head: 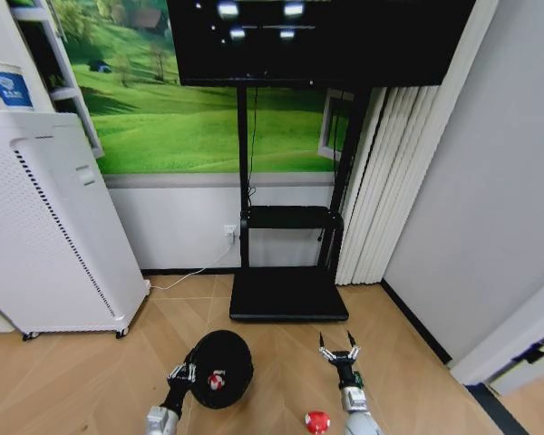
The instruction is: Pick up the trash bin and place the garbage on the floor into it.
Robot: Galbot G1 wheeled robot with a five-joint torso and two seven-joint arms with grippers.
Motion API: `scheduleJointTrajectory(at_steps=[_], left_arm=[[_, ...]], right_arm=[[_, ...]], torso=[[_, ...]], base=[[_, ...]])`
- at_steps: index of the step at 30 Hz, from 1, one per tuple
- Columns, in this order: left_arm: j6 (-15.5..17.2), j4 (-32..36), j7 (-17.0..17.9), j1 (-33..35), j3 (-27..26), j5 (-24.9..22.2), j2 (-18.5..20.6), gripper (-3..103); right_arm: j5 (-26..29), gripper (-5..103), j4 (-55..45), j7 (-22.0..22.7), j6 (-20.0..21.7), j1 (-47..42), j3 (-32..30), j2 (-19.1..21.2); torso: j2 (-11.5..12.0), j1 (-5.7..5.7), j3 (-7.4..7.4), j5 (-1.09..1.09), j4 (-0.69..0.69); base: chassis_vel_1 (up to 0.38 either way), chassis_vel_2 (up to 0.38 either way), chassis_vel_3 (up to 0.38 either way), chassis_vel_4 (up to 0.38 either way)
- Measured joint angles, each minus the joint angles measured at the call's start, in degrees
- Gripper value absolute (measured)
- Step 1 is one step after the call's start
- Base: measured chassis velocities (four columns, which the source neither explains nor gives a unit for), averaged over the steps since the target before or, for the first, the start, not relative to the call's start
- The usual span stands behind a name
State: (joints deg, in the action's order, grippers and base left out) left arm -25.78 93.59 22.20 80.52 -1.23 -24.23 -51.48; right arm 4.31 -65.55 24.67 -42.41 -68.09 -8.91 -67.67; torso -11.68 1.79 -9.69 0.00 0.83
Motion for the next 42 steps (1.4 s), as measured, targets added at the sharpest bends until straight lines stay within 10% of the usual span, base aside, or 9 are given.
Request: scheduleJointTrajectory(at_steps=[17,42], left_arm=[[-1.23,2.81,-0.25,4.57,-3.24,0.07,1.15,7],[-2.87,9.16,0.15,29.02,-19.93,6.30,-5.13,7]], right_arm=[[-2.08,100,1.20,-3.73,-0.44,-6.56,5.85,12.84],[0.27,100,17.40,-14.26,-2.59,8.61,31.61,14.26]], torso=[[0.00,-0.01,0.01,0.00,0.01],[-0.16,0.05,-0.11,0.00,0.00]], base=[[0.000,0.000,0.000,0.000],[0.000,0.000,0.000,0.000]])
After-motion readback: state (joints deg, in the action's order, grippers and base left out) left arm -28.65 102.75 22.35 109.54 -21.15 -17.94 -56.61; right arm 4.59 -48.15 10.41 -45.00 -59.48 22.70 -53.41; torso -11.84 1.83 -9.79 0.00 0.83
